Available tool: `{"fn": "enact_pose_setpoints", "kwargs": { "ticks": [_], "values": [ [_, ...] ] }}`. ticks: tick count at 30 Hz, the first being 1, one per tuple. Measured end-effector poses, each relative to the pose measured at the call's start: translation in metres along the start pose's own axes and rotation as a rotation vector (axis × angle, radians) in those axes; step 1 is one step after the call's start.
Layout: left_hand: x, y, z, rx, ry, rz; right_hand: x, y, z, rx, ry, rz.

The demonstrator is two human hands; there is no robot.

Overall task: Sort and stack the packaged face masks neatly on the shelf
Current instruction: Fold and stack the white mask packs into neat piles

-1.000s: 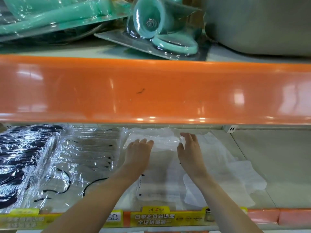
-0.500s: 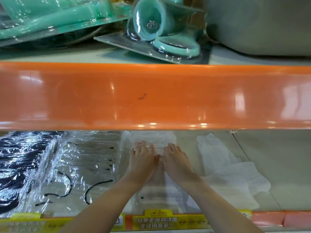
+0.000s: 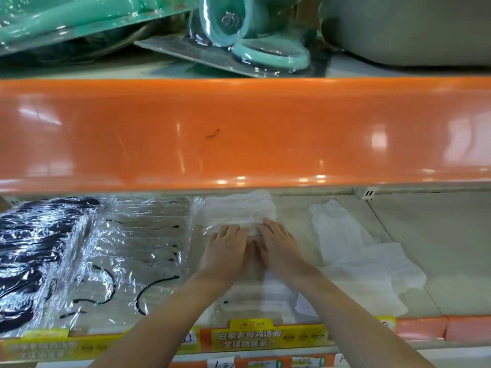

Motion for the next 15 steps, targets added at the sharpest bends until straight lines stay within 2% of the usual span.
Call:
{"fn": "enact_pose_setpoints", "kwargs": {
  "ticks": [3, 6, 10, 15],
  "values": [
    [0.009, -0.012, 0.002, -0.021, -0.003, -0.109, -0.019, -0.001, 0.006, 0.063, 0.219, 0.133],
    [0.009, -0.019, -0.003, -0.072, -0.043, -0.173, -0.035, -0.011, 0.014, 0.089, 0.284, 0.233],
    [0.004, -0.030, -0.005, -0.111, -0.095, -0.242, -0.034, -0.029, 0.022, 0.072, 0.255, 0.171],
    [0.005, -0.036, -0.008, -0.157, -0.160, -0.298, -0.021, -0.053, 0.023, 0.071, 0.118, -0.093]
  ]
}}
Point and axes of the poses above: each hand's wrist, its own y-axis towards the middle knuckle, its own x-axis out of the palm, z = x × y, the point moved 7 cm from there along y, towards the middle knuckle, and after that the axes turned 8 degrees about z, right-handed, at the moved point
